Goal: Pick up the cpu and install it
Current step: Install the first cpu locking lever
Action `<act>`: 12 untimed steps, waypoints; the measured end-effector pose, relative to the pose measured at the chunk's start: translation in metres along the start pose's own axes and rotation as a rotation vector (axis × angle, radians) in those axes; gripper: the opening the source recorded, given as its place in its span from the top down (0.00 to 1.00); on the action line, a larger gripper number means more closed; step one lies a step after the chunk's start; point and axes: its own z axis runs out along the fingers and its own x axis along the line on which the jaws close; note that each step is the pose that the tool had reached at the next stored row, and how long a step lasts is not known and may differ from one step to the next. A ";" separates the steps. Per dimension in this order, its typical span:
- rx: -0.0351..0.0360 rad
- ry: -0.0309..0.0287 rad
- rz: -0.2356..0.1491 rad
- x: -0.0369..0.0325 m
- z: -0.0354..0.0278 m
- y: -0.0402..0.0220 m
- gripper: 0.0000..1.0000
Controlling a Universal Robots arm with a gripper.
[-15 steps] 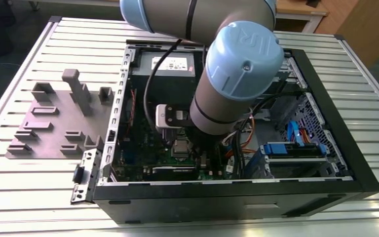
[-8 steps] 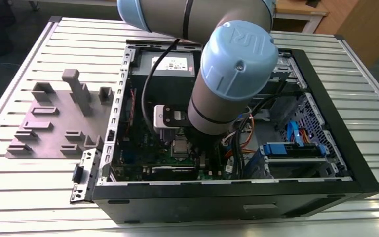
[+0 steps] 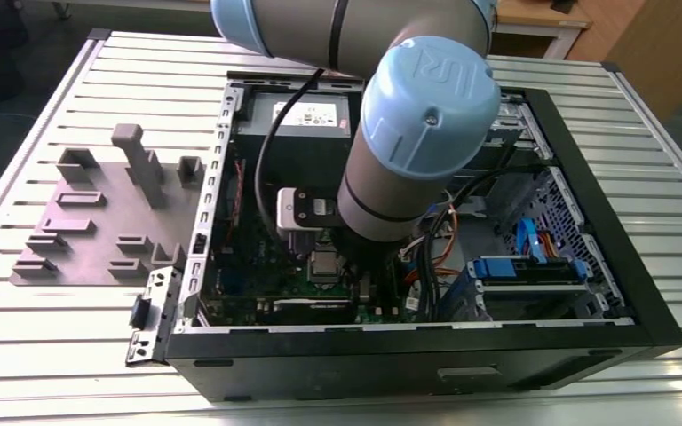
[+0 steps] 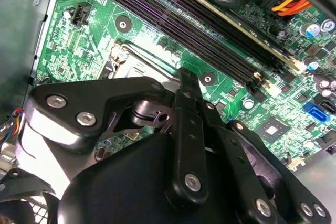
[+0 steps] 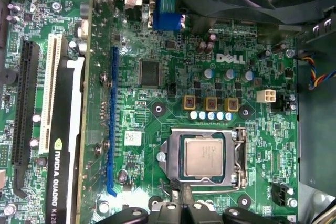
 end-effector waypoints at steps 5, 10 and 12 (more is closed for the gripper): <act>0.0000 0.0000 0.000 -0.0003 0.0003 -0.0049 0.89; 0.0000 0.0007 0.000 -0.0001 0.0006 -0.0052 0.89; 0.0000 0.0025 0.000 0.0005 0.0006 -0.0051 0.89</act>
